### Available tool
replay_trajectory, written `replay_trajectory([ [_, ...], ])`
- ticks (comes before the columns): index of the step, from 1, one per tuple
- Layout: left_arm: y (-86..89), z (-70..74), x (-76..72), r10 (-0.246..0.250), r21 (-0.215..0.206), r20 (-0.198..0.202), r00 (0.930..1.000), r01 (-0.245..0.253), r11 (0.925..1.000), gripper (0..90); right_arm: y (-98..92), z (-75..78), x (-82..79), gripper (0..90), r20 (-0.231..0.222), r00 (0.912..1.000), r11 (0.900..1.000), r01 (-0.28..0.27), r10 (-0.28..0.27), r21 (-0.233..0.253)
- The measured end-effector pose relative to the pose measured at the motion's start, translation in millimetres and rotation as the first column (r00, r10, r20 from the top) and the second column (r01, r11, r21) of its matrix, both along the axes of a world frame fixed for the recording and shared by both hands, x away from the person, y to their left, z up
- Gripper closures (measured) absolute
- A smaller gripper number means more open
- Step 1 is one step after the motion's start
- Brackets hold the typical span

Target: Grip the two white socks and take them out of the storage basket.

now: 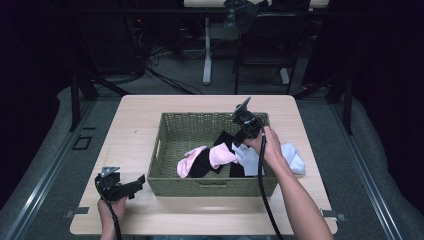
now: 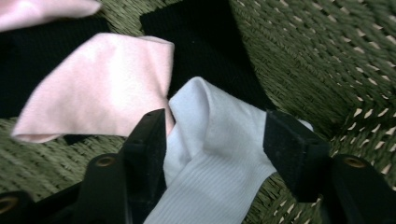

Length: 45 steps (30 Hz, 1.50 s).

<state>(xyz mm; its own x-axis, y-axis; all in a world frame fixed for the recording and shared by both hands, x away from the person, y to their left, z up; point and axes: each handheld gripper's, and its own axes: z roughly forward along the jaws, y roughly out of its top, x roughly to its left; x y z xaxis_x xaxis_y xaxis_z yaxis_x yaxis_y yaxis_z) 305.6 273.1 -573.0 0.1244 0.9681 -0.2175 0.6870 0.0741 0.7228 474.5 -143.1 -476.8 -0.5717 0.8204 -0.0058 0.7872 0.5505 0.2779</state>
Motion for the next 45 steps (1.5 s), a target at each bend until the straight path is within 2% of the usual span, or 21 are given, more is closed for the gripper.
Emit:
replay_trajectory([
  [2, 0.0, 0.2, -0.2, -0.001, 0.001, 0.0, 1.0, 0.001, 1.0, 1.4, 1.1, -6.1, 1.4, 42.1, 0.0, 0.9999, 1.0, 0.011, -0.011, 0.003],
  [5, 0.1, 0.0, 0.0, -0.001, -0.001, -0.001, 1.0, 0.001, 1.0, 1.5, 1.1, -11.1, 4.1, 46.2, -0.014, 0.9999, 1.0, 0.005, -0.006, -0.021],
  [6, 0.0, -0.1, 0.1, -0.002, -0.001, 0.0, 1.0, 0.002, 1.0, 1.5, 1.6, -14.2, 4.4, 47.5, -0.01, 0.9998, 1.0, 0.016, -0.017, -0.01],
  [8, 0.0, 0.1, 0.0, -0.002, 0.0, 0.001, 1.0, 0.002, 1.0, 1.4, 1.2, -16.5, 6.7, 51.1, -0.023, 0.9997, 0.999, 0.011, -0.012, -0.033],
  [10, 0.0, -0.1, 0.2, -0.001, -0.001, 0.0, 1.0, 0.001, 1.0, 1.5, 1.5, -21.7, 7.2, 53.6, -0.011, 0.9994, 0.999, 0.031, -0.031, -0.024],
  [12, 0.0, 0.0, 0.0, -0.001, -0.001, -0.001, 1.0, 0.001, 1.0, 1.5, 0.7, -22.1, 8.7, 59.2, -0.022, 0.9995, 0.999, 0.022, -0.023, -0.045],
  [13, 0.0, 0.0, 0.0, -0.001, -0.001, -0.001, 1.0, 0.001, 1.0, 1.5, 1.1, -23.9, 8.4, 63.3, -0.015, 0.9993, 0.999, 0.034, -0.034, -0.034],
  [14, -0.1, 0.0, 0.1, -0.002, 0.0, 0.0, 1.0, 0.002, 1.0, 1.5, 0.8, -23.8, 9.2, 68.0, -0.024, 0.9994, 0.998, 0.025, -0.026, -0.051],
  [17, -0.1, -0.2, 0.2, -0.003, -0.002, 0.001, 1.0, 0.003, 1.0, 1.5, 1.1, -23.7, 8.7, 81.5, -0.025, 0.9993, 0.998, 0.027, -0.028, -0.052],
  [20, -0.1, -0.2, 0.2, -0.006, 0.0, -0.001, 1.0, 0.006, 1.0, 1.5, 1.4, -22.3, 7.5, 86.8, -0.023, 0.9993, 0.998, 0.028, -0.03, -0.057],
  [21, 0.1, -0.1, 0.2, -0.007, 0.001, -0.001, 1.0, 0.007, 1.0, 1.5, 1.1, -20.8, 7.2, 87.4, -0.025, 0.9994, 0.998, 0.023, -0.025, -0.061],
  [27, -1.0, -0.1, 0.3, -0.007, 0.0, -0.001, 1.0, 0.007, 1.0, 1.5, -4.3, 0.0, -4.0, 88.2, 0.025, 0.9994, 0.999, 0.026, -0.025, -0.025],
  [29, -0.9, -0.1, 0.3, -0.007, -0.001, -0.004, 1.0, 0.007, 1.0, 1.5, -5.7, 8.3, -7.8, 88.2, 0.04, 0.999, 0.999, 0.021, -0.02, -0.027],
  [30, -0.8, -0.2, 0.4, -0.005, -0.001, -0.004, 1.0, 0.005, 1.0, 1.5, -6.3, 11.2, -10.1, 88.2, 0.059, 0.9978, 1.0, 0.029, -0.029, 0.003],
  [31, -0.8, -0.3, 0.4, -0.006, -0.001, -0.004, 1.0, 0.006, 1.0, 1.5, -7.4, 17.8, -11.2, 88.2, 0.054, 0.9985, 1.0, 0.013, -0.013, -0.01],
  [34, -1.3, -0.3, 0.4, -0.01, 0.0, -0.004, 0.9999, 0.01, 1.0, 1.5, -8.6, 31.3, -16.3, 88.2, 0.073, 0.9973, 1.0, 0.006, -0.006, 0.007],
  [35, -1.3, -0.2, 0.4, -0.011, 0.001, -0.003, 0.9999, 0.011, 0.9999, 1.5, -8.3, 33.9, -18.2, 88.2, 0.09, 0.9959, 1.0, 0.009, -0.009, 0.009],
  [36, -1.3, -0.2, 0.4, -0.01, 0.0, -0.003, 0.9999, 0.01, 0.9999, 1.5, -8.7, 37.7, -19.1, 88.3, 0.093, 0.9957, 1.0, -0.002, 0.002, -0.003],
  [40, -1.1, -0.3, 0.4, -0.007, 0.0, -0.003, 1.0, 0.007, 1.0, 1.5, -10.9, 50.5, -22.7, 88.4, 0.115, 0.9933, 1.0, -0.008, 0.008, 0.001],
  [42, -1.2, -0.1, 0.3, -0.009, 0.0, -0.004, 1.0, 0.009, 1.0, 1.5, -12.0, 57.5, -23.5, 88.4, 0.112, 0.9935, 1.0, -0.02, 0.02, 0.0],
  [45, -1.3, -0.1, 0.3, -0.01, 0.001, -0.004, 0.9999, 0.01, 0.9999, 1.5, -12.0, 65.8, -27.3, 88.3, 0.139, 0.9902, 1.0, -0.013, 0.01, 0.021],
])
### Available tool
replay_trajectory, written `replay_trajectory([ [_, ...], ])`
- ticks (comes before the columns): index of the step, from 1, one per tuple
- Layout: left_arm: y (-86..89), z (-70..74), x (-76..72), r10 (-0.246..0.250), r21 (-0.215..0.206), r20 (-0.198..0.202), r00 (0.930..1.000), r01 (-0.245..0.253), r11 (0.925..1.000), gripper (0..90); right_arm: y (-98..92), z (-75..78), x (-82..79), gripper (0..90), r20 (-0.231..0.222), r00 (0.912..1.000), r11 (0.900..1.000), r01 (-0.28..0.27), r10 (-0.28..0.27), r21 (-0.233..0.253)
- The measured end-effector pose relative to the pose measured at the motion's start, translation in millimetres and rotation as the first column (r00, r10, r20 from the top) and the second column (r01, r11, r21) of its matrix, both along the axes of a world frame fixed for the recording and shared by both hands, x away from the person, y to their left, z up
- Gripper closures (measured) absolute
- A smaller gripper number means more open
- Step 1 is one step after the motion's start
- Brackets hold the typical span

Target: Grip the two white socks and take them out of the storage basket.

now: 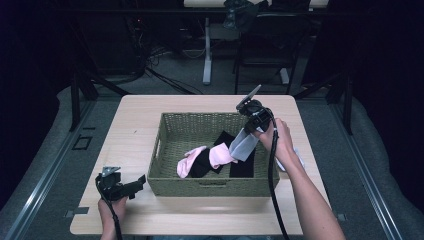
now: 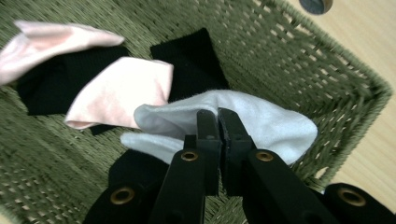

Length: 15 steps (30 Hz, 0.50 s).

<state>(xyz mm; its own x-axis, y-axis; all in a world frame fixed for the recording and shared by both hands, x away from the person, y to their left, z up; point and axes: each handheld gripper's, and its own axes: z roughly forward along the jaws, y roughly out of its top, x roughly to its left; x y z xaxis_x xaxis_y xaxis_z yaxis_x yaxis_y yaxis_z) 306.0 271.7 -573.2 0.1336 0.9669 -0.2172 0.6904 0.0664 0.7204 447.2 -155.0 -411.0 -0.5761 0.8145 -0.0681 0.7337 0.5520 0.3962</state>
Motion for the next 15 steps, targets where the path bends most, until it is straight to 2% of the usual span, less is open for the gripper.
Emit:
replay_trajectory([
  [7, 0.1, 0.5, -0.1, -0.003, 0.002, -0.008, 1.0, 0.003, 1.0, 1.5, -2.3, 19.9, -5.4, 88.3, 0.024, 0.9996, 1.0, -0.016, 0.016, 0.01],
  [15, -0.1, 0.0, 0.0, -0.001, 0.0, -0.002, 1.0, 0.001, 1.0, 1.5, -5.8, 35.4, -8.8, 88.3, 0.035, 0.9992, 0.999, -0.022, 0.021, 0.028],
])
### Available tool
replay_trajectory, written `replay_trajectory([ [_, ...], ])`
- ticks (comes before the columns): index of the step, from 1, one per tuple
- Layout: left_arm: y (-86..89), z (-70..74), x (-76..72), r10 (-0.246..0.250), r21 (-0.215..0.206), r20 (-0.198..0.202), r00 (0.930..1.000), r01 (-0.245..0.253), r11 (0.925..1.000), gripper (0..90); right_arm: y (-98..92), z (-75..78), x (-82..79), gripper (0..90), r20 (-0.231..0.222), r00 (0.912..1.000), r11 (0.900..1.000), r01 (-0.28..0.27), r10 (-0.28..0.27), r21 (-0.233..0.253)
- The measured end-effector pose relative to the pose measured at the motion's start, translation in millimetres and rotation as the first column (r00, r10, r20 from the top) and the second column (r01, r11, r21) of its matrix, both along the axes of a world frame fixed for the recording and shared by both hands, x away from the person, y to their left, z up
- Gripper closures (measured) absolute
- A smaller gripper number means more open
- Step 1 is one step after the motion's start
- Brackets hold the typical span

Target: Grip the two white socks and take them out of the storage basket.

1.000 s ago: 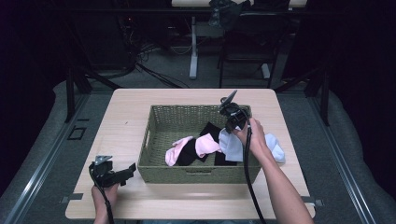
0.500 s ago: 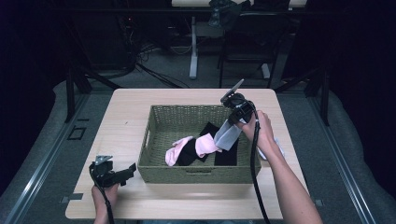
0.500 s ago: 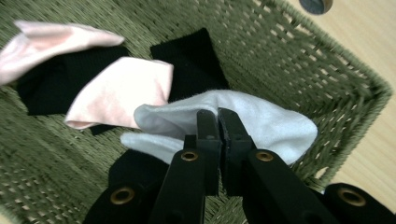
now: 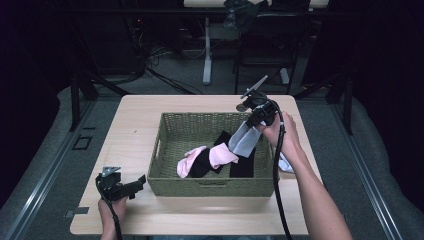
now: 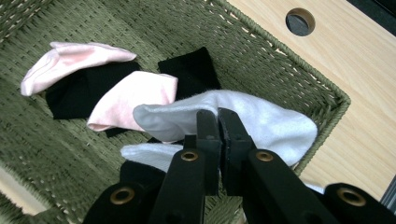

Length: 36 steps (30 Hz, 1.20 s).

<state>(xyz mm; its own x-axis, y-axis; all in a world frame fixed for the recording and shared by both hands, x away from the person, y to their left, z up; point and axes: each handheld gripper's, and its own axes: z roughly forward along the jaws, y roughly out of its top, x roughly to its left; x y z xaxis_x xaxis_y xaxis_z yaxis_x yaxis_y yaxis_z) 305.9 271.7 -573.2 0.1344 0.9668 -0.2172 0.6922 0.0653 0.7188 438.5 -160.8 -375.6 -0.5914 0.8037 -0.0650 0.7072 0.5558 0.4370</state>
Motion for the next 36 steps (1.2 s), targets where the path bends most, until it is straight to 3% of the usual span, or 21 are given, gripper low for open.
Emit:
replay_trajectory([
  [23, -0.1, -0.4, 0.2, 0.002, -0.001, 0.001, 1.0, -0.002, 1.0, 1.5, -6.7, 50.6, -16.0, 88.3, 0.075, 0.9971, 0.999, -0.014, 0.01, 0.051],
  [36, 0.0, -0.2, 0.0, 0.003, -0.002, 0.001, 1.0, -0.003, 1.0, 1.5, -27.9, 71.3, -24.2, 88.3, 0.102, 0.9946, 0.998, 0.013, -0.019, 0.06],
])
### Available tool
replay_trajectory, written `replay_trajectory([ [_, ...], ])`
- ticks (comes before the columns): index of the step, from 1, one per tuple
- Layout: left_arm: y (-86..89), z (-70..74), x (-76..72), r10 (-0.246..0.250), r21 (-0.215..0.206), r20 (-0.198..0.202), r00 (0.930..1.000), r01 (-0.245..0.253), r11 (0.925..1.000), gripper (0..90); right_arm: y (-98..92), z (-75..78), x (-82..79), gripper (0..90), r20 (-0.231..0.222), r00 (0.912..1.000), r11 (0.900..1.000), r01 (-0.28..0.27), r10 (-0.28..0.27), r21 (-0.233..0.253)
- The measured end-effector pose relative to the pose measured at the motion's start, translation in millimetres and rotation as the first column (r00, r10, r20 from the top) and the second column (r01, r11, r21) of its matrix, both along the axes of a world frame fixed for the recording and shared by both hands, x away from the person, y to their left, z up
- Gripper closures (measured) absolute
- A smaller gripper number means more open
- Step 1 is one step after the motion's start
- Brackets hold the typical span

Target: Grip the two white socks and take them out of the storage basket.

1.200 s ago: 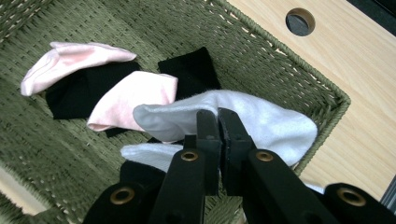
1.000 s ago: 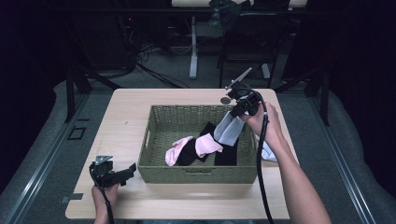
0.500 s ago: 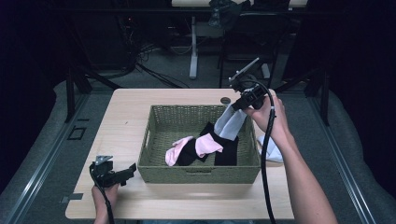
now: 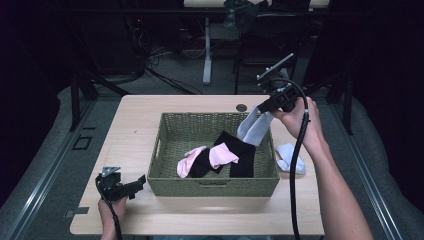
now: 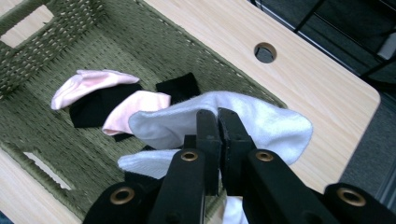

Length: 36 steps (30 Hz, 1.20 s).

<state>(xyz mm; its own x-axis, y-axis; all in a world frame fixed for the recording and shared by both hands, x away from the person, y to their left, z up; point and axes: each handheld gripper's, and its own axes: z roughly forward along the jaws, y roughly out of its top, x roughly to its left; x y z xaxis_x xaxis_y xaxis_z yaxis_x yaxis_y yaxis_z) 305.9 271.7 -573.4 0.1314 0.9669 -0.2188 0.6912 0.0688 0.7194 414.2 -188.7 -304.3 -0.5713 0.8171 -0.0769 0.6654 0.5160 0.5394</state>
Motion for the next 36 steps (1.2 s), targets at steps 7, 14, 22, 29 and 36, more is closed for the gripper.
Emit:
replay_trajectory([
  [7, 0.0, 0.0, -0.1, 0.001, 0.0, -0.001, 1.0, -0.001, 1.0, 1.5, -22.8, 7.2, -6.2, 88.3, 0.016, 0.9993, 0.999, 0.034, -0.034, 0.009],
  [14, 0.0, 0.6, -0.2, -0.003, 0.004, -0.007, 1.0, 0.003, 1.0, 1.5, -52.2, 8.7, -13.1, 88.3, 0.027, 0.9958, 0.996, 0.087, -0.087, 0.023],
  [22, -0.4, 0.3, -0.3, 0.003, 0.006, -0.002, 1.0, -0.003, 1.0, 1.5, -82.2, -1.6, -16.7, 88.3, 0.023, 0.9888, 0.989, 0.147, -0.148, 0.025],
  [29, -0.3, 0.1, -0.2, 0.003, 0.004, -0.001, 1.0, -0.003, 1.0, 1.5, -99.1, -16.1, -16.8, 88.3, 0.002, 0.9833, 0.983, 0.182, -0.182, 0.029],
  [36, -0.5, 0.0, -0.4, 0.006, 0.004, -0.003, 1.0, -0.006, 1.0, 1.5, -109.7, -35.3, -15.3, 88.3, -0.023, 0.9764, 0.976, 0.215, -0.215, 0.013],
])
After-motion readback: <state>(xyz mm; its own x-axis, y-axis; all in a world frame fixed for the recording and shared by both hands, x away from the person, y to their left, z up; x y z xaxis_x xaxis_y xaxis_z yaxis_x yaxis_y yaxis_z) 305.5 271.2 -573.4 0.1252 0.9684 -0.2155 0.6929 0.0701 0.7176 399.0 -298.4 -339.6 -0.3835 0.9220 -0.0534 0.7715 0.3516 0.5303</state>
